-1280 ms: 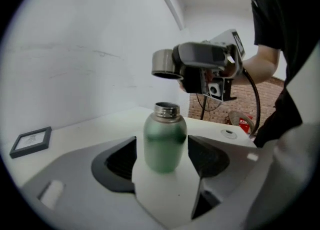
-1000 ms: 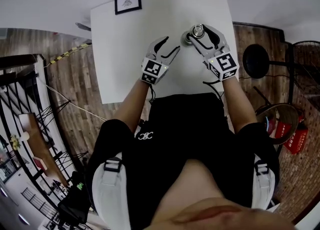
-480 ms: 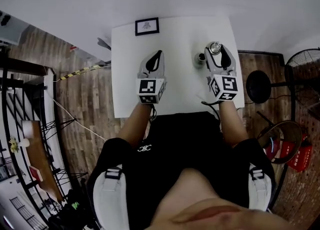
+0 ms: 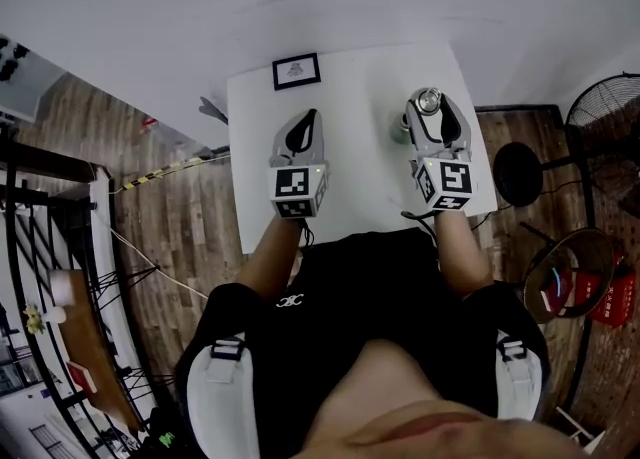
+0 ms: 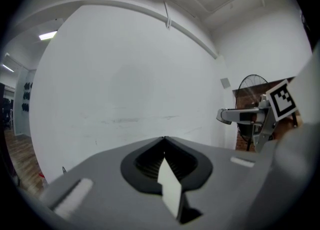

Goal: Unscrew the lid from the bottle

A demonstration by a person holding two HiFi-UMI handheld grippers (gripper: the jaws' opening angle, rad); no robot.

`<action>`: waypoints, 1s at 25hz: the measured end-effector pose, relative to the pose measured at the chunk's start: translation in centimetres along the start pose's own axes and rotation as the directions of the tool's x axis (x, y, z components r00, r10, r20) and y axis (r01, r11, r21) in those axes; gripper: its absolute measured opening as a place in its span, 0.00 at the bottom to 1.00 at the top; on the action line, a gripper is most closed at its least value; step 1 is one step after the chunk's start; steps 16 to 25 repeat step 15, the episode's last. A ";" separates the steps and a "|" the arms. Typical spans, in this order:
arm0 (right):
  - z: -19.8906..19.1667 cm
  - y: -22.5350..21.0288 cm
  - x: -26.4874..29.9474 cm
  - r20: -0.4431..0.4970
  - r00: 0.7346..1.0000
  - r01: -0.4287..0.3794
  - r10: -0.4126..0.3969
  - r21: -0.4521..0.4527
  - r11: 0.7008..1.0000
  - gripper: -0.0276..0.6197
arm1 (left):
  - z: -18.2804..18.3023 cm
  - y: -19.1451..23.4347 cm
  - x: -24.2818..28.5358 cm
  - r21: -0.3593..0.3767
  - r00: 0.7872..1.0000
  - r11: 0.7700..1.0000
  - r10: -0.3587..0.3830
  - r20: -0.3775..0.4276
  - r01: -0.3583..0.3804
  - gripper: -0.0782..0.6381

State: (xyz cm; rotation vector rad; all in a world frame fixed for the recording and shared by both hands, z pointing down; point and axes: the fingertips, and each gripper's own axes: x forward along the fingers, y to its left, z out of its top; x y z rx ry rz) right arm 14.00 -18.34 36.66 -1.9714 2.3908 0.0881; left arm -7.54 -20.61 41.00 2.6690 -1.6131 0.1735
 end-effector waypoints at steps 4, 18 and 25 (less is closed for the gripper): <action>-0.2 0.2 -0.2 -0.002 1.000 0.006 -0.006 -0.012 1.000 0.43 | -0.2 -0.1 0.3 0.008 0.999 0.999 -0.031 -0.012 0.031 0.19; -0.8 -0.5 0.2 -0.016 0.999 0.034 -0.035 -0.046 0.998 0.43 | 0.6 -1.3 1.6 0.034 0.992 0.992 -0.123 0.022 0.122 0.19; -0.8 -0.5 0.2 -0.016 0.999 0.034 -0.035 -0.046 0.998 0.43 | 0.6 -1.3 1.6 0.034 0.992 0.992 -0.123 0.022 0.122 0.19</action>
